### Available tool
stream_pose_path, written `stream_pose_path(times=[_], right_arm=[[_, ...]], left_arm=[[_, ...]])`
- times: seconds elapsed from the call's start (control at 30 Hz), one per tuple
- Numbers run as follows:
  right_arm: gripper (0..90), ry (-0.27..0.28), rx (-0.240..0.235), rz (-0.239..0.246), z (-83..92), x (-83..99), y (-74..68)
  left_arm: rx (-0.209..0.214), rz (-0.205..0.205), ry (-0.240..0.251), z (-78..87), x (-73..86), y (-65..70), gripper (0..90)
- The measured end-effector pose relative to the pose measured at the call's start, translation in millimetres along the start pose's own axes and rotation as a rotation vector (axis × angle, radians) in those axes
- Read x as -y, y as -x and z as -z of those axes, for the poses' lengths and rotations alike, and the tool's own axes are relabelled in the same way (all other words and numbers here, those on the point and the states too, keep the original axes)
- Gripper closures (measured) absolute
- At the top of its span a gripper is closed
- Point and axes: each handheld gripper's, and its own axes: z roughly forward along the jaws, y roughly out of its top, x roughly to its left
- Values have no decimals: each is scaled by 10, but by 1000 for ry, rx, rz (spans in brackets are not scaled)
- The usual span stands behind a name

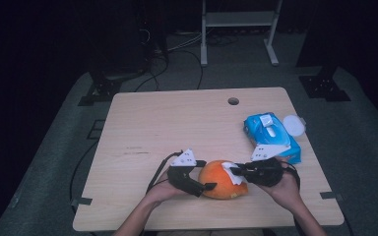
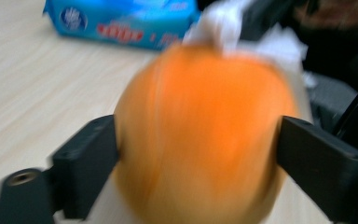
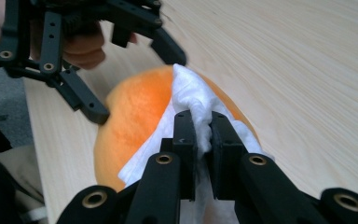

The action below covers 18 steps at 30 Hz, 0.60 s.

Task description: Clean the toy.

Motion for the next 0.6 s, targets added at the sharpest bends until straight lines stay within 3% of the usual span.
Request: stream_pose_path(times=[0.1,0.2,0.47,0.6], right_arm=[[817,9,-27,45,-76,-65,-148],[816,-1,-21,82,-134,-101,-221],[817,-7,13,2,-25,51,11],[817,1,7,-1,14,49,-16]], left_arm=[[-13,-55,-31,-39,-22,57,111],[-13,-51,-45,-5,37,27,213],[-21,15,-35,34,82,-85,250],[-32,27,-37,33,90,-98,251]])
